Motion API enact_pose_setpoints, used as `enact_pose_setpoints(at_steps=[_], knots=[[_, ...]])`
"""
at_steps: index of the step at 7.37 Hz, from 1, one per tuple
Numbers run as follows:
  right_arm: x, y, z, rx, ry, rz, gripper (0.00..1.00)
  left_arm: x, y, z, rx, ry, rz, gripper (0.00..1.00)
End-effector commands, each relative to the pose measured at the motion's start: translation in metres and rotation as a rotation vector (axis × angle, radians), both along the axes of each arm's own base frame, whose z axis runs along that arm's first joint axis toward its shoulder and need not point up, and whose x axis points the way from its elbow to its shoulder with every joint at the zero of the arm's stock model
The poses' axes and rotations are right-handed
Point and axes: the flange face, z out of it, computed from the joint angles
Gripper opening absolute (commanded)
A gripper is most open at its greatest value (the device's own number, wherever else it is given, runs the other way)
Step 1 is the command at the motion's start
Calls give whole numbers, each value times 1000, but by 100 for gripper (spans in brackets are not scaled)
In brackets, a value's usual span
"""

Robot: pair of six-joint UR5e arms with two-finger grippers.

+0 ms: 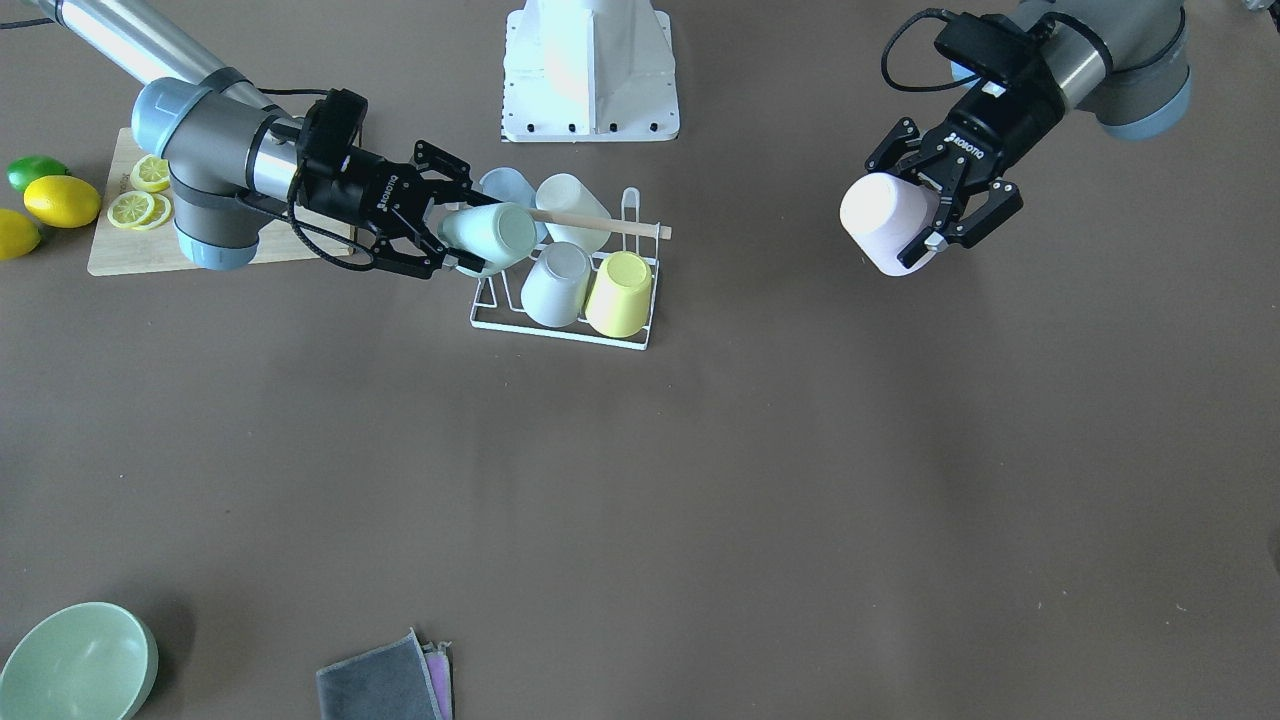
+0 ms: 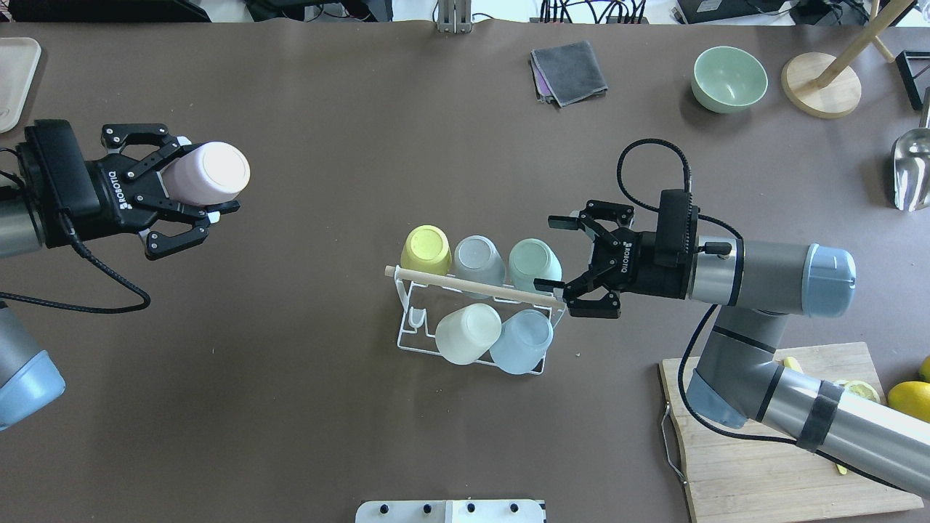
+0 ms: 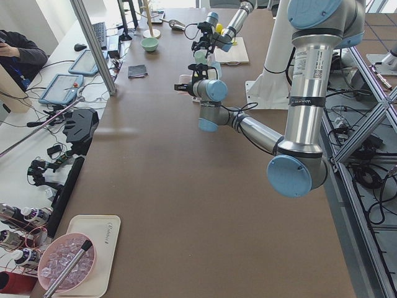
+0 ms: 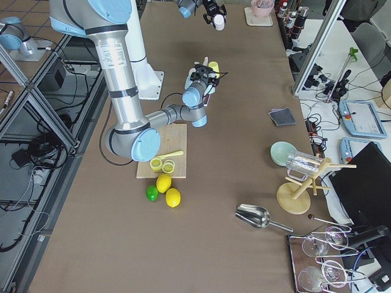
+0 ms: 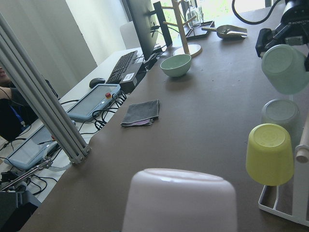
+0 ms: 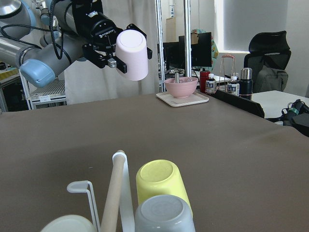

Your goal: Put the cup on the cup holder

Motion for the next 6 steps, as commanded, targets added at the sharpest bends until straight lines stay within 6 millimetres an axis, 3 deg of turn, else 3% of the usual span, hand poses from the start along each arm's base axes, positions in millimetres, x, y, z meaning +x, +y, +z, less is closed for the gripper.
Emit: enact_pose_setpoints(at_steps=[1,2,4,5,6], knots=[[5,6,10,-10,12,-8,100,0,6,0,27,31,9,6],[21,1,20,2,40,-30,100,3,6,-2,29,33,13,6],[56,-19,53,-22,158,-76,100,18,23,-27,80,116,65,6],[75,-41,66,-75,253,-82,100,40,49,-28,103,214,89,6],[83,-61,77,-160,342,-83,100,73,89,-28,110,312,144,6]])
